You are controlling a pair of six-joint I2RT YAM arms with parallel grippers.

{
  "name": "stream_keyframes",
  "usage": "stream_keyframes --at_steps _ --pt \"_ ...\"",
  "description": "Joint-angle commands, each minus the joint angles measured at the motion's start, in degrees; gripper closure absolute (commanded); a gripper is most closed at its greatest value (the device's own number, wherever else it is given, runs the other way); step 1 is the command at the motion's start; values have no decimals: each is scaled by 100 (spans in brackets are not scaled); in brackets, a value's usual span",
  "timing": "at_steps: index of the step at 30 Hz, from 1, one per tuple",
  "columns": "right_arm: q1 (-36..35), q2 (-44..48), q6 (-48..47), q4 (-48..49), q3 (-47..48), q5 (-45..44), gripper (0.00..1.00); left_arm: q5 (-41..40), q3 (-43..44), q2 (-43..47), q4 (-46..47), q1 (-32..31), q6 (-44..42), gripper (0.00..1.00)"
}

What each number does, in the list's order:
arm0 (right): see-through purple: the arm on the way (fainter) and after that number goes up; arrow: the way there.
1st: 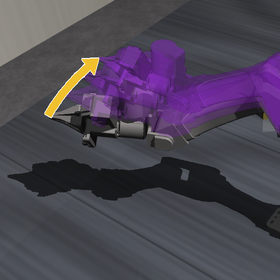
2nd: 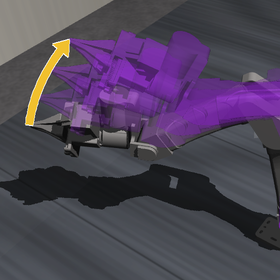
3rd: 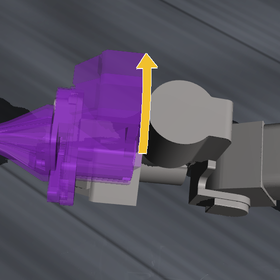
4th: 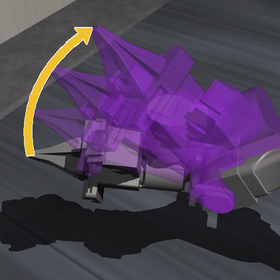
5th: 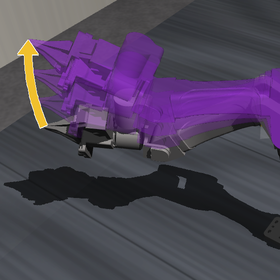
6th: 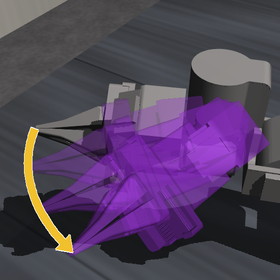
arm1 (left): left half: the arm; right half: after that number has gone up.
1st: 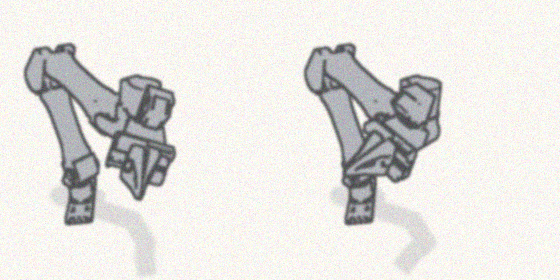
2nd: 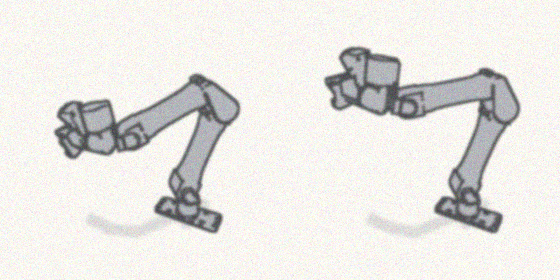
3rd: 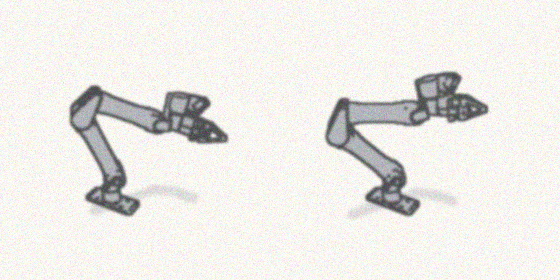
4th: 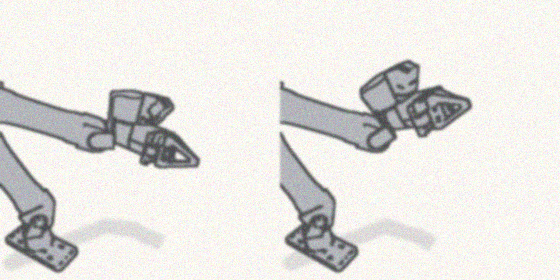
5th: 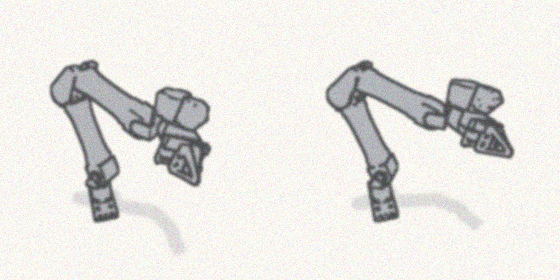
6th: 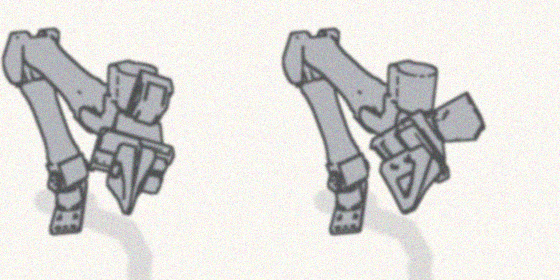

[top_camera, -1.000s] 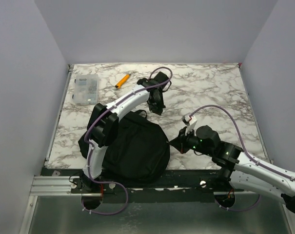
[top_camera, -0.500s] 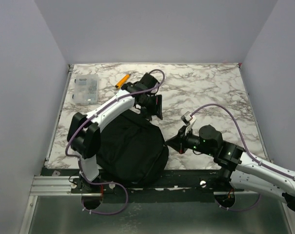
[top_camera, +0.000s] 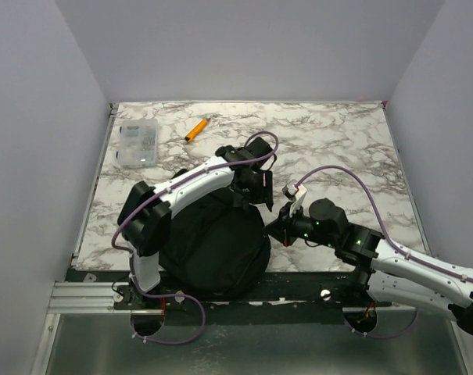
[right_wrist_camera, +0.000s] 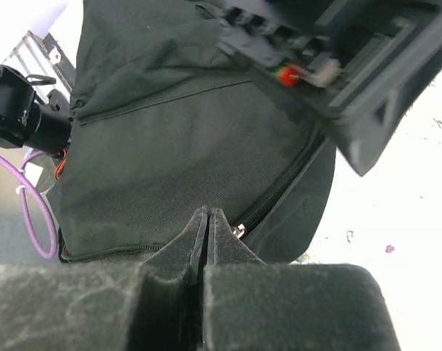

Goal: Pack the student bag
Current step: Zip the student bag at the center of the board.

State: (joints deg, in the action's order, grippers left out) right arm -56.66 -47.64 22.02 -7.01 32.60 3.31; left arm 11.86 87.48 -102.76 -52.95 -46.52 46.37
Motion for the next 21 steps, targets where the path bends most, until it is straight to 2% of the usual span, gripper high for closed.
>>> stream_keyframes --at_steps 1,3,6,8,10,13,16,21 --pt "-29 -39 -191 104 250 37 100 -659 840 -743 -713 -15 211 32" --pt "-32 -37 -222 101 257 14 100 -1018 1031 -922 -979 -45 252 36" --pt "-29 -60 -260 161 232 19 99 -1129 1172 -1147 -1113 -42 122 45" --pt "-35 -126 -290 210 213 45 100 -1212 1292 -1296 -1150 -39 23 55" --pt "-32 -218 -301 239 208 53 99 -1265 1479 -1478 -1174 -8 -80 70" --pt "-33 -273 -310 265 216 98 100 -1054 1842 -1752 -1153 72 -352 99" --pt "-38 -246 -305 325 200 230 100 -1131 2304 -1981 -1162 256 -585 100" --pt "-93 -285 -286 530 256 968 100 -1877 2999 -2105 -982 718 -759 100"
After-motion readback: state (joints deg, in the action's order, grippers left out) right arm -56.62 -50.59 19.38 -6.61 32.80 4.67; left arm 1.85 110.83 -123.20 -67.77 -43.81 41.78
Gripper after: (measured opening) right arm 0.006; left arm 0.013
